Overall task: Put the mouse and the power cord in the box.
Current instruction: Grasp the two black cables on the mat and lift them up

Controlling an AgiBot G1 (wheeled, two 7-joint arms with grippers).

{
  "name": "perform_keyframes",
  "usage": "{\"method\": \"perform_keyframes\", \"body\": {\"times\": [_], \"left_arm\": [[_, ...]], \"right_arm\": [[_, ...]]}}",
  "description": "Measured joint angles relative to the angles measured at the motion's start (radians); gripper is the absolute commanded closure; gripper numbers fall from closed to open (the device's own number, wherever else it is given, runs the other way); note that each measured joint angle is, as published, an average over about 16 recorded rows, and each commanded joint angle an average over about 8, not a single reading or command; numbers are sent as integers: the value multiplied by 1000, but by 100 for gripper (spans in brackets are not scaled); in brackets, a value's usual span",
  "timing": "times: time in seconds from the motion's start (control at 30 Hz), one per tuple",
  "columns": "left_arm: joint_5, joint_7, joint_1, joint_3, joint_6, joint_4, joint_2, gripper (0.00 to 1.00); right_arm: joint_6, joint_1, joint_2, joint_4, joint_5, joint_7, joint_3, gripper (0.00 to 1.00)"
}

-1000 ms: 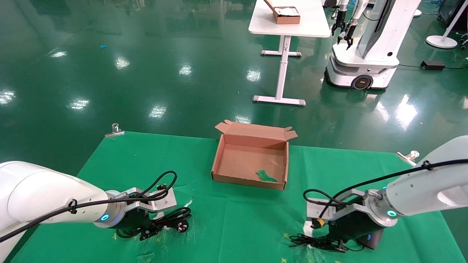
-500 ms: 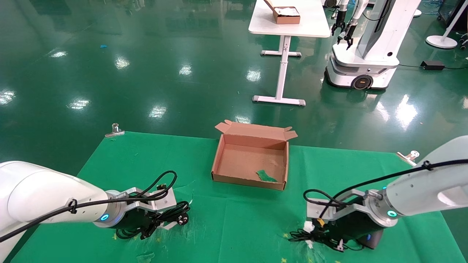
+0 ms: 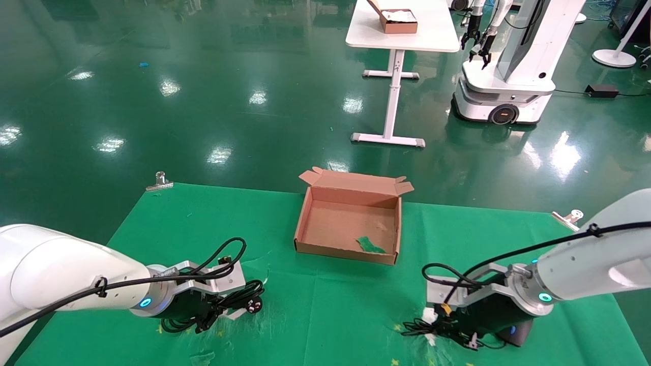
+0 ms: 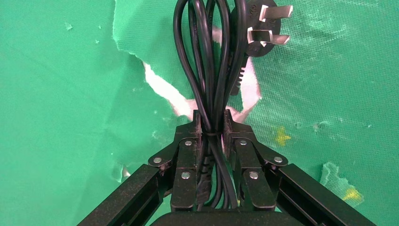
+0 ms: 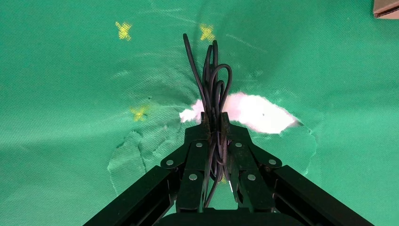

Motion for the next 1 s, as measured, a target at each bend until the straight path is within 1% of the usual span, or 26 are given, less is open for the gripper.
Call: {"method": "perform_keyframes", "body": {"times": [0.33,0.53,0.67,0.8,1.0], "left_arm": [[-23,-2,-6,-11,7,8,-2,100],[-86,2,-38,-42,38,33,-14,100],[-157,20,-90,-76,91,68,-30,100],[-240,57,-163,-115,163,113,-54,100],[-350,125,-283,-162,277,189,-83,100]], "right_arm": [[3,4,3,0,6,4,5,100],[4,28,21,17,19,6,19,100],[-2,59,49,50,35,7,35,100],[-18,96,93,108,55,22,56,100],[-49,132,178,246,86,90,91,100]]}}
